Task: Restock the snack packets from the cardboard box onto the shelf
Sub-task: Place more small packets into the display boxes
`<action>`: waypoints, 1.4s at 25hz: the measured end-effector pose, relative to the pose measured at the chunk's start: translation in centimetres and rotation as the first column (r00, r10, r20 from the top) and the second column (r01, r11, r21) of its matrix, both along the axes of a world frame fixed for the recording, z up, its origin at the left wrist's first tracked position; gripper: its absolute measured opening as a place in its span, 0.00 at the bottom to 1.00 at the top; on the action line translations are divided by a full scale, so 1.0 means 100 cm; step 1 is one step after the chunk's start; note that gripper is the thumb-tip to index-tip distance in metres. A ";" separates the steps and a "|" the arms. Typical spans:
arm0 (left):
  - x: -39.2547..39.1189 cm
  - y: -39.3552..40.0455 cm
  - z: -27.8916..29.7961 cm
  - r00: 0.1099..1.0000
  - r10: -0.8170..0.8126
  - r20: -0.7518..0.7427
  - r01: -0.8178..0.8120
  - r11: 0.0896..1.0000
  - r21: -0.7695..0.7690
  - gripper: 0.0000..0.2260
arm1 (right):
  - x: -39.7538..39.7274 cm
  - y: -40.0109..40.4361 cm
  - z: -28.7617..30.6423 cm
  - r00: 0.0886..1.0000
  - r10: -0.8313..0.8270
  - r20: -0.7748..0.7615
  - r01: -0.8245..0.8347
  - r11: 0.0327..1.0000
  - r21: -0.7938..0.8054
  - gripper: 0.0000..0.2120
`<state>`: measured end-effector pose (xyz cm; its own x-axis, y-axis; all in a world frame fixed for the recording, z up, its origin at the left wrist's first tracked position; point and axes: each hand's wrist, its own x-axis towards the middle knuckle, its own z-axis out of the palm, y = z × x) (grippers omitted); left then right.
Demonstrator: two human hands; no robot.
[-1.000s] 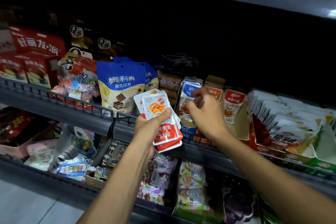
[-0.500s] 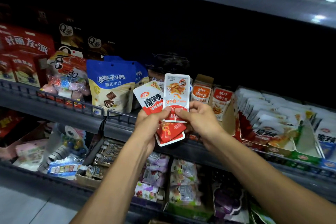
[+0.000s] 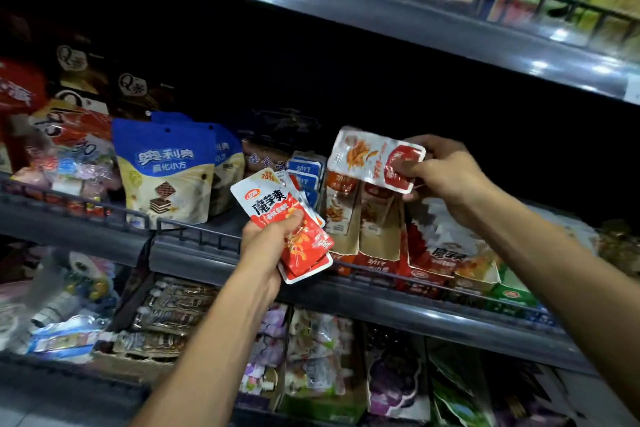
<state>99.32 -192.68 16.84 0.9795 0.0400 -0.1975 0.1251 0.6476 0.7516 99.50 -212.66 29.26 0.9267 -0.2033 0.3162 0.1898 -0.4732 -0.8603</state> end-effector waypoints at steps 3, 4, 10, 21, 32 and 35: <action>-0.002 -0.002 0.002 1.000 -0.010 0.012 0.010 0.999 0.036 0.13 | 0.007 -0.012 0.016 0.998 0.052 0.040 -0.043 0.978 -0.202 0.16; -0.002 -0.004 0.002 1.000 -0.015 0.018 0.014 0.999 0.048 0.12 | 0.011 -0.015 0.021 0.997 0.047 0.062 -0.031 0.970 -0.241 0.15; -0.006 -0.005 -0.003 0.999 -0.034 0.010 0.033 0.995 0.092 0.14 | 0.042 -0.027 0.040 0.990 -0.140 0.009 0.095 0.627 -0.773 0.14; -0.003 0.000 -0.007 0.993 -0.113 0.033 0.107 0.984 0.145 0.12 | 0.092 0.001 -0.040 0.968 -0.202 0.146 0.181 0.167 -0.969 0.11; -0.004 -0.022 -0.003 0.965 -0.233 0.121 0.174 0.912 0.371 0.16 | 0.025 0.060 -0.004 0.912 0.316 -0.260 -0.405 0.605 -0.686 0.24; -0.010 -0.028 -0.002 0.952 -0.283 0.115 0.213 0.885 0.415 0.18 | 0.025 0.051 -0.007 0.934 0.258 -0.247 -0.349 0.519 -0.780 0.20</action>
